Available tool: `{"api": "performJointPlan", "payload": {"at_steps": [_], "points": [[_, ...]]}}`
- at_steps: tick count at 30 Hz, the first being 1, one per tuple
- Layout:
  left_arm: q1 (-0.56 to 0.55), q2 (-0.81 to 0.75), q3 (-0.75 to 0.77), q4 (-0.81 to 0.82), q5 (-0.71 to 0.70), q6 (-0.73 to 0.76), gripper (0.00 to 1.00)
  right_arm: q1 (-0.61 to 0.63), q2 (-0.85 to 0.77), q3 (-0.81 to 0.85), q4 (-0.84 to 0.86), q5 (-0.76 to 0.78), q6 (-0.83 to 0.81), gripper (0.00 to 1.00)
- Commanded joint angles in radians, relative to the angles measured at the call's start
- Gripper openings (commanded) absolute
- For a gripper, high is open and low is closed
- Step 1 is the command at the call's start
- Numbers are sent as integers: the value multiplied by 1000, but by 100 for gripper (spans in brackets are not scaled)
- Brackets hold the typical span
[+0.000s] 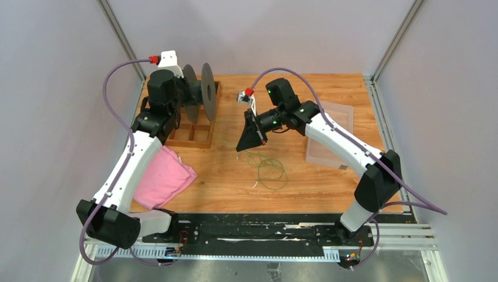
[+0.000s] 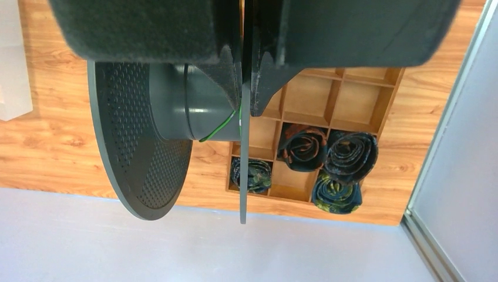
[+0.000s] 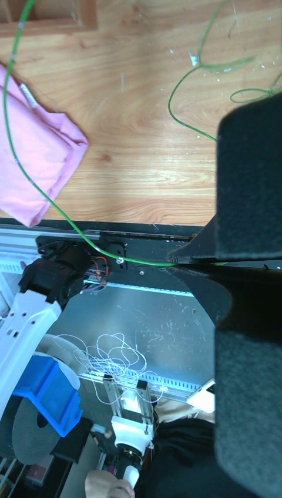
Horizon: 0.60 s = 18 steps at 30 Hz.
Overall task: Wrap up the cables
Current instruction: Wrap the cable around the cable reel.
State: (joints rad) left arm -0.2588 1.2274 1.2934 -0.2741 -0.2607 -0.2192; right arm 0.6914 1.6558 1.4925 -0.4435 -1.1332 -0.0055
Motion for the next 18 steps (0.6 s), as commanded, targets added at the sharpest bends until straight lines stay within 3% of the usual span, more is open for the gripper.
{"api": "performJointPlan", "payload": {"at_steps": [1,10,18], "points": [[-24,1,-5,148,-81,59,0,17,-54,69,-64,10,5,1],[-69,-2,-81,229,-122,157,0,19,-84,198,-70,32,42,0],[-96,-60,-164,239,-18,252,0,-35,-93,294,-82,173,76,1]]}}
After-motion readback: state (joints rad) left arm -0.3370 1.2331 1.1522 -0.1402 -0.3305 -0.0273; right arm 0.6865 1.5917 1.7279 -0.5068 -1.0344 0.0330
